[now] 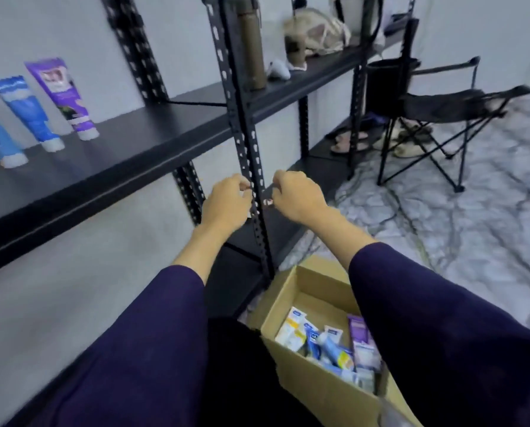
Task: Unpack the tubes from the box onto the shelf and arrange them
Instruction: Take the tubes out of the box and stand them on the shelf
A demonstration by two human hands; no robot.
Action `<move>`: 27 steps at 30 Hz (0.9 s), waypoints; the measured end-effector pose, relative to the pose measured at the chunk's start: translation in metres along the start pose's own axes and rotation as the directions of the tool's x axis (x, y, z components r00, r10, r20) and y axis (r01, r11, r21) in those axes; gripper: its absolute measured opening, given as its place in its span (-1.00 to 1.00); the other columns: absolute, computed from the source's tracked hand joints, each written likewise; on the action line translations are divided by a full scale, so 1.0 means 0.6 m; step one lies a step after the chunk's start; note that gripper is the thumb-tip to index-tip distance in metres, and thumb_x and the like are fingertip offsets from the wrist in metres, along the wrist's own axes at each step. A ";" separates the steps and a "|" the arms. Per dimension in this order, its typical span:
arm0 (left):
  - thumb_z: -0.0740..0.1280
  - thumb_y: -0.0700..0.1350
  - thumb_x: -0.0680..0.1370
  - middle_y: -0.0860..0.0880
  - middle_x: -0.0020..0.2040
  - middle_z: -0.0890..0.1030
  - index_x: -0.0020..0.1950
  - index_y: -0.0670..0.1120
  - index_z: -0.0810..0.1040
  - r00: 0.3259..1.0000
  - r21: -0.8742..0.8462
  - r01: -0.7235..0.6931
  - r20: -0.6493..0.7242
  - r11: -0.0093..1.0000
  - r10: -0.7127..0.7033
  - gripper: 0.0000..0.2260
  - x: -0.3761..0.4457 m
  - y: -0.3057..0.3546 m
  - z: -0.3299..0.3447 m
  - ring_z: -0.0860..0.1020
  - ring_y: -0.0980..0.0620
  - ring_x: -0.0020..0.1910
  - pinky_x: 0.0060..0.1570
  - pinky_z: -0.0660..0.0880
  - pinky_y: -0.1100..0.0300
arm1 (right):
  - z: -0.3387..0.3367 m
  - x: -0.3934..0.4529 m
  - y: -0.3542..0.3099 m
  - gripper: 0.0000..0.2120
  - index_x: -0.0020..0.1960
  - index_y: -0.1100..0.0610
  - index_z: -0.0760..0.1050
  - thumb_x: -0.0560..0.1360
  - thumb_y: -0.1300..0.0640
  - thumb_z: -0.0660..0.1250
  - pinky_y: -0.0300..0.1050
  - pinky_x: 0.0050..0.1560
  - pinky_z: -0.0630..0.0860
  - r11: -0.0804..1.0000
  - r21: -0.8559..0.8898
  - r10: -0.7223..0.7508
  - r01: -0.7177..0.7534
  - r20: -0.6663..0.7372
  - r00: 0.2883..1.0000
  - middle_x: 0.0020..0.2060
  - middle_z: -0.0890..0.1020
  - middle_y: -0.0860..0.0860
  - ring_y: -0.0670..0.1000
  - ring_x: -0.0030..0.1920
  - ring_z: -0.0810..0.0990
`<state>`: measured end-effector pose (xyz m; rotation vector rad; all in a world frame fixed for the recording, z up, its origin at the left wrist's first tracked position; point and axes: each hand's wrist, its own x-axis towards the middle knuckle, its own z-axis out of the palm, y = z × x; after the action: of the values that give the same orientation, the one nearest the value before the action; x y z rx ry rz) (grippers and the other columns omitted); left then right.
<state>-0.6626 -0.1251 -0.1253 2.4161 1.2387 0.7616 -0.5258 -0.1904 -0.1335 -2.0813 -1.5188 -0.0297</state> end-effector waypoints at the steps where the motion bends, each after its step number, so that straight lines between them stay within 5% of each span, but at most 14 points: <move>1: 0.19 -0.06 0.60 0.03 0.17 0.58 0.16 0.00 0.51 0.998 -0.005 -0.017 0.054 1.000 0.017 -0.81 0.007 0.015 0.046 0.55 -0.03 0.10 0.09 0.50 0.03 | 0.009 -0.008 0.042 -0.77 0.12 0.21 0.46 0.52 0.20 0.15 -0.04 -0.16 0.39 0.999 -0.021 0.041 -0.040 0.015 0.999 0.03 0.57 0.17 0.24 0.02 0.53; 6: 0.18 -0.05 0.62 -0.02 0.20 0.56 0.20 -0.02 0.50 0.957 0.034 -0.073 0.284 0.997 0.060 -0.79 0.012 0.047 0.262 0.51 -0.08 0.14 -0.03 0.45 0.08 | 0.088 -0.062 0.226 -0.79 0.11 0.26 0.43 0.54 0.22 0.12 0.01 -0.22 0.40 0.970 -0.067 0.240 -0.234 0.106 0.965 -0.05 0.57 0.22 0.25 -0.05 0.54; 11: 0.17 -0.06 0.61 -0.02 0.18 0.57 0.20 0.00 0.50 0.868 0.074 -0.028 0.496 0.997 -0.012 -0.79 -0.015 -0.005 0.452 0.52 -0.10 0.12 -0.05 0.44 0.11 | 0.231 -0.132 0.358 -0.73 0.19 0.24 0.44 0.53 0.20 0.16 0.05 0.00 0.47 0.901 -0.082 0.433 -0.427 0.265 0.862 0.11 0.57 0.24 0.27 0.11 0.53; 18: 0.26 -0.13 0.56 -0.04 0.11 0.59 0.11 -0.04 0.55 0.705 0.079 0.117 0.696 0.990 -0.139 -0.84 -0.091 -0.154 0.622 0.54 -0.07 0.11 0.11 0.48 0.04 | 0.423 -0.258 0.443 -0.94 -0.08 0.20 0.36 0.51 0.22 0.15 -0.03 -0.23 0.34 0.810 -0.132 0.556 -0.571 0.483 0.677 -0.01 0.57 0.25 0.29 -0.01 0.54; 27: 0.22 -0.17 0.58 -0.14 0.34 0.33 0.39 -0.09 0.34 0.475 0.275 0.144 0.823 0.950 -0.311 -0.64 -0.202 -0.281 0.724 0.38 -0.16 0.28 0.21 0.38 -0.02 | 0.563 -0.339 0.450 -0.48 0.39 0.09 0.27 0.51 -0.04 0.31 0.07 0.14 0.48 0.751 -0.116 0.514 -0.650 0.721 0.465 0.22 0.51 0.14 0.17 0.18 0.50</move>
<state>-0.5739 -0.1450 -0.5983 2.1342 1.1228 -0.6545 -0.4609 -0.2725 -0.5996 -2.4799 -0.9697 1.2995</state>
